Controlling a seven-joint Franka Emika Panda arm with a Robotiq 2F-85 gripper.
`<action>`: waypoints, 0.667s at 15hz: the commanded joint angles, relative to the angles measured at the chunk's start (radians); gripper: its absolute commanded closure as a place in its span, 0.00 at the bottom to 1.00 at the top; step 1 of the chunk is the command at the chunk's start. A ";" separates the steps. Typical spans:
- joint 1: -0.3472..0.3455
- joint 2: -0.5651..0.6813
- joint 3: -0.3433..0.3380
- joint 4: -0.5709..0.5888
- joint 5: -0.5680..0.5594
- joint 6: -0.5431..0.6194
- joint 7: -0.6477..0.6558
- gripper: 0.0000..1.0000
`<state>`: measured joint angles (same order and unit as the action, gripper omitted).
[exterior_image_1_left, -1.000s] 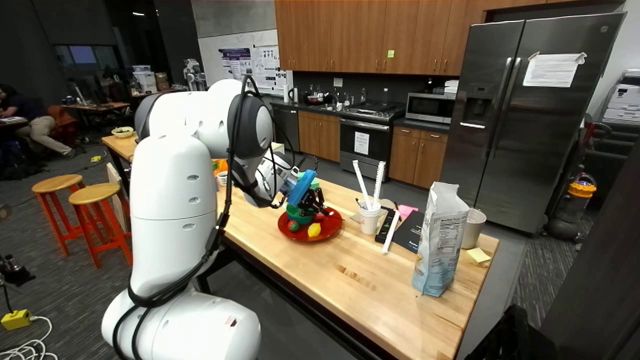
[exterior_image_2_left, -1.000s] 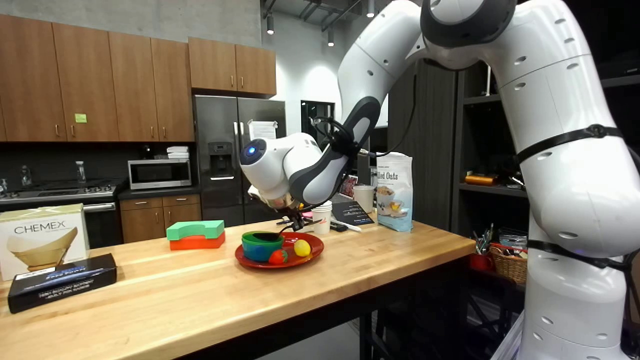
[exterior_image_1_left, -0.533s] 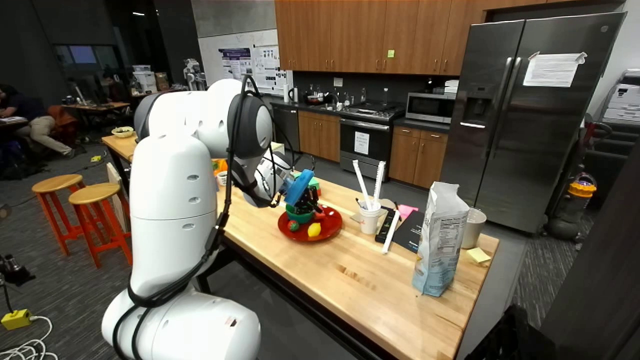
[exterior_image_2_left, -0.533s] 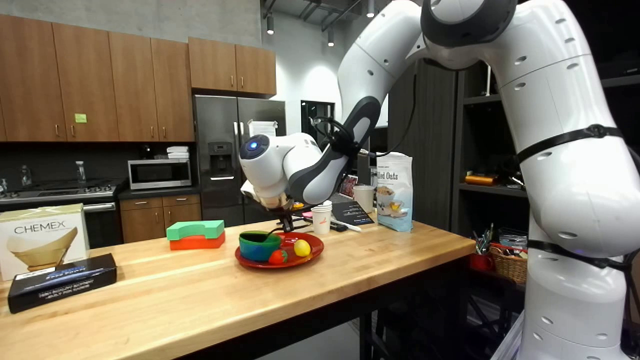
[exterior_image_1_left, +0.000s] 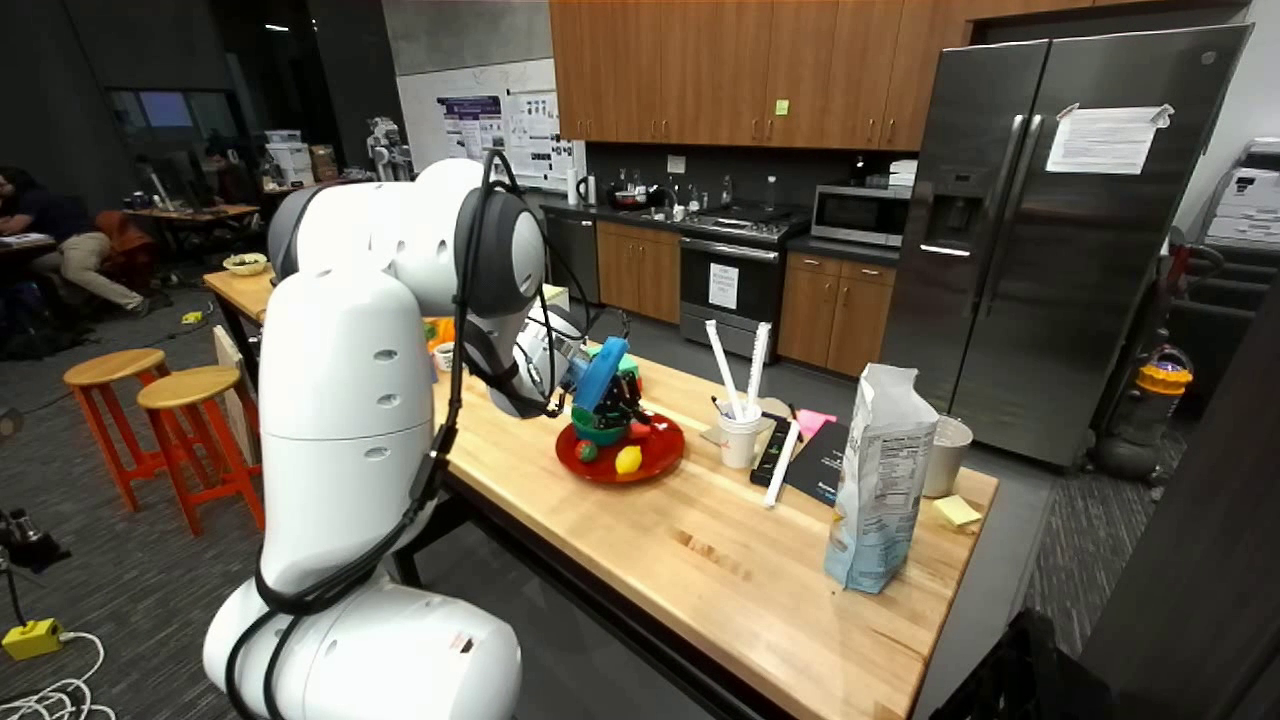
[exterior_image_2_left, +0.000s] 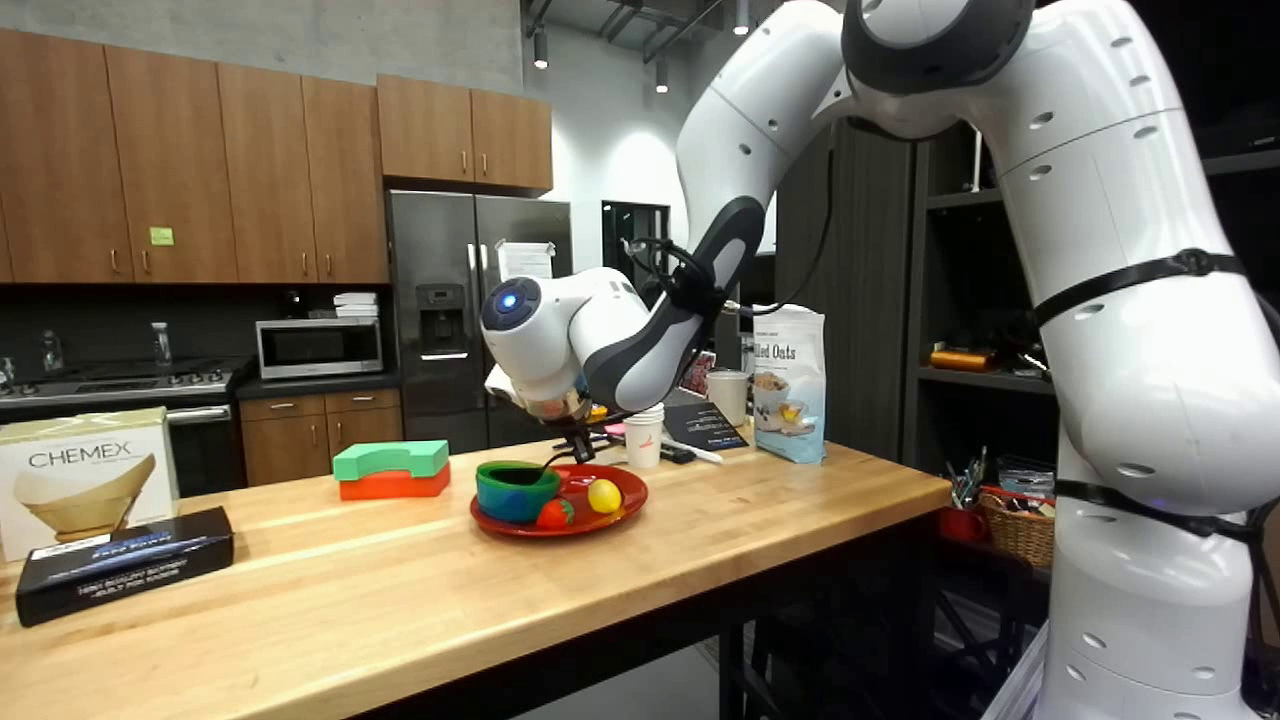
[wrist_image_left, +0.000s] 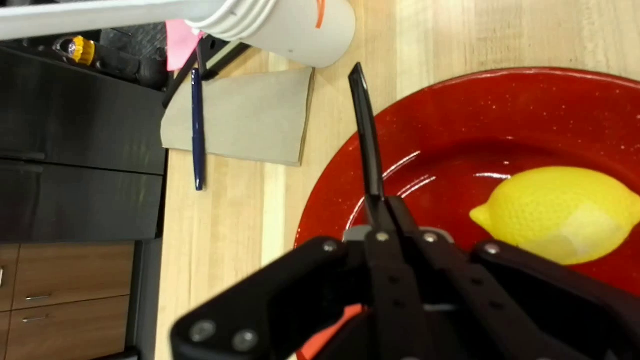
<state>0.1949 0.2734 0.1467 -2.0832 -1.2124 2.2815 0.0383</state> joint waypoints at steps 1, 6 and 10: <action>0.002 -0.019 -0.004 -0.018 -0.067 -0.022 0.030 0.99; -0.004 0.003 0.007 0.001 -0.049 -0.015 0.021 0.97; -0.004 -0.006 0.008 -0.006 -0.063 -0.004 0.021 0.99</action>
<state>0.1951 0.2809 0.1506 -2.0825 -1.2626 2.2689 0.0615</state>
